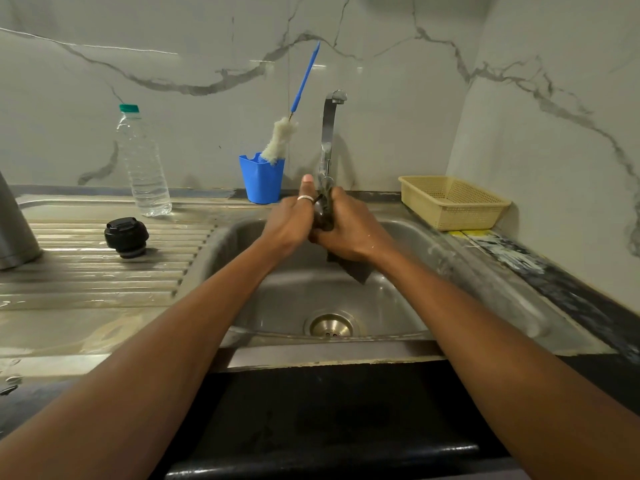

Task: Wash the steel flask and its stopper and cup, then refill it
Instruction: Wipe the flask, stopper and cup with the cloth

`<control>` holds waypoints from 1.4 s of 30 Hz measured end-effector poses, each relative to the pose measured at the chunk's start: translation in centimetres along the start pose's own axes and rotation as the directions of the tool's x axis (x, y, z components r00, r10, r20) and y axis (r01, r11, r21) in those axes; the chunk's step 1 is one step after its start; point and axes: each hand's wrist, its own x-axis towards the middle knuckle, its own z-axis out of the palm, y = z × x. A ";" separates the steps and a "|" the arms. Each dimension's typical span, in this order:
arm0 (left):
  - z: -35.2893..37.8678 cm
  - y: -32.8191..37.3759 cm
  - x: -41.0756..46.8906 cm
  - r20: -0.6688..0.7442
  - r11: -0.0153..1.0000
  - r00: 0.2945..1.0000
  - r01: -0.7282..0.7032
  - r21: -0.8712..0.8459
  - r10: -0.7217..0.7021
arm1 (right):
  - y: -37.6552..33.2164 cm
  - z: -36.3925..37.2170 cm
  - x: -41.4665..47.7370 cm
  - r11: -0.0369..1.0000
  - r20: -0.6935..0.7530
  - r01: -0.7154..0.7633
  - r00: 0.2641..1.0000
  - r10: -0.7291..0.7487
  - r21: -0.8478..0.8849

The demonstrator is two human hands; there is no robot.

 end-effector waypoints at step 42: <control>1.2 -1.3 2.9 -0.035 0.941 0.980 0.179 -0.288 -0.197 | -3.0 1.9 -0.5 0.854 -0.110 -0.021 0.993 -0.042 -0.519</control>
